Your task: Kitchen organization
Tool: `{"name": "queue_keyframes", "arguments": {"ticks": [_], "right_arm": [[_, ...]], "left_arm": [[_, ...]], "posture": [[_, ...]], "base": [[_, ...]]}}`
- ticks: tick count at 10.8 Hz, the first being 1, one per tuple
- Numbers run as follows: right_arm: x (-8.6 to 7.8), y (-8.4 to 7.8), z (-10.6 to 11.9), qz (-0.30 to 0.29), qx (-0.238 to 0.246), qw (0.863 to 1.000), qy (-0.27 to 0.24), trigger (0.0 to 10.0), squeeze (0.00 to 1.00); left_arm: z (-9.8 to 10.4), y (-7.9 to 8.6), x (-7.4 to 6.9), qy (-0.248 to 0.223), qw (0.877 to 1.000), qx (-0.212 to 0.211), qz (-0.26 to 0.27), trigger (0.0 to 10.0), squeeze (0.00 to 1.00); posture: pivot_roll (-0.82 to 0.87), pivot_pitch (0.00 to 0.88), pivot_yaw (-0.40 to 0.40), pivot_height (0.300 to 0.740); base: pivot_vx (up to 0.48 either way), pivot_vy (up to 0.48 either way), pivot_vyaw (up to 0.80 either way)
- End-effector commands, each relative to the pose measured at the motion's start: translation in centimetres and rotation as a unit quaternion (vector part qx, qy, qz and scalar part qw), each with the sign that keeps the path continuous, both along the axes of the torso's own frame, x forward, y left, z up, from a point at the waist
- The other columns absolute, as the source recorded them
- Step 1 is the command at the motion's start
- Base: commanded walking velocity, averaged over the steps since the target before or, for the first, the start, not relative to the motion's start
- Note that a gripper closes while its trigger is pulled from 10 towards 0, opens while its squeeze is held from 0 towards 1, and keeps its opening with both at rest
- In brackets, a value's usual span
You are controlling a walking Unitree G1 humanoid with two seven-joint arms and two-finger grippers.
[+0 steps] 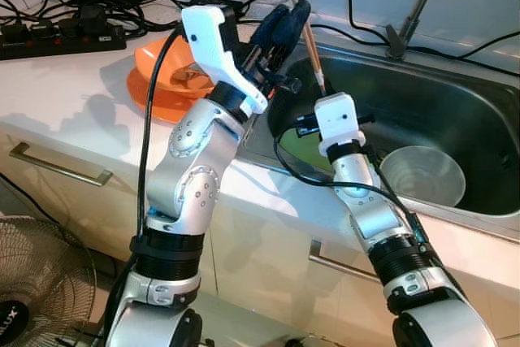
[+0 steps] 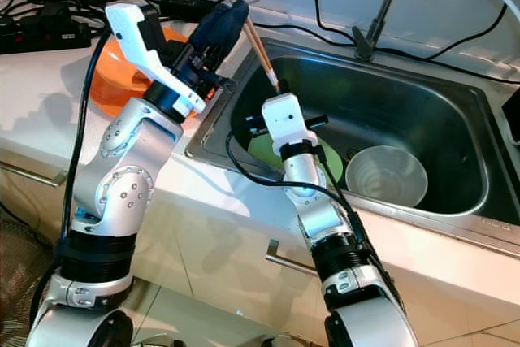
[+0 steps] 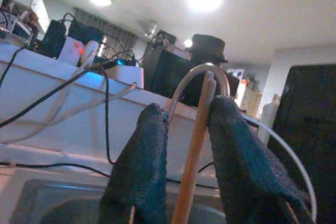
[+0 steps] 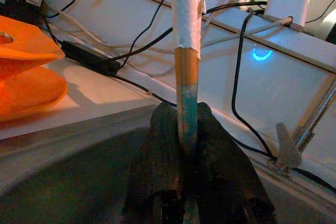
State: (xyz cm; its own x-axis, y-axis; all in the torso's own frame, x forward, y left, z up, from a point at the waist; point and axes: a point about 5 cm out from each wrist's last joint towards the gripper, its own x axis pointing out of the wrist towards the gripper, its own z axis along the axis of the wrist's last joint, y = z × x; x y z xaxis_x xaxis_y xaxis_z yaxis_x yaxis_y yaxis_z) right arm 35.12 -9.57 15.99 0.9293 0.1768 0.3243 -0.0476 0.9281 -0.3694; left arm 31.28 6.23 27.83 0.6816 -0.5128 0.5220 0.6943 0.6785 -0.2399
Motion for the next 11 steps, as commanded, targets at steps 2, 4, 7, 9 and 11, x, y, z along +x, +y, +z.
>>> {"name": "queue_keyframes", "arguments": {"ticks": [2,4,7,9,11], "right_arm": [[0.2,-0.6,0.3,-0.011,0.015,1.0,-0.003,0.0,0.0],[0.6,-1.1,0.2,-0.029,0.025,0.999,0.014,0.0,0.0],[1.8,-2.7,0.3,-0.077,0.04,0.995,0.05,10.0,0.0],[2.8,-4.6,-0.2,-0.124,0.088,0.982,0.108,10.0,0.0],[3.5,-5.7,-0.5,-0.138,0.101,0.973,0.156,10.0,0.0]], "left_arm": [[0.2,0.5,-0.2,0.004,1.0,-0.025,-0.011,10.0,1.0],[-0.2,0.5,-0.3,0.003,1.0,-0.013,-0.013,10.0,1.0],[-1.0,0.5,-0.4,0.007,1.0,0.006,-0.011,10.0,0.0],[-1.6,1.0,-0.4,0.016,1.0,0.018,0.0,10.0,0.0],[-3.5,1.1,-0.1,0.019,0.991,0.126,0.038,10.0,0.0]], "posture": [[0.07,0.062,-0.05,0.74],[0.07,0.061,-0.051,0.74],[0.07,0.059,-0.055,0.74],[0.07,0.06,-0.058,0.74],[0.07,0.059,-0.06,0.74]], "base": [[0.0,0.0,0.0],[0.0,0.0,0.0],[0.0,0.0,0.0],[0.0,0.0,0.0],[0.0,0.0,0.0]]}}
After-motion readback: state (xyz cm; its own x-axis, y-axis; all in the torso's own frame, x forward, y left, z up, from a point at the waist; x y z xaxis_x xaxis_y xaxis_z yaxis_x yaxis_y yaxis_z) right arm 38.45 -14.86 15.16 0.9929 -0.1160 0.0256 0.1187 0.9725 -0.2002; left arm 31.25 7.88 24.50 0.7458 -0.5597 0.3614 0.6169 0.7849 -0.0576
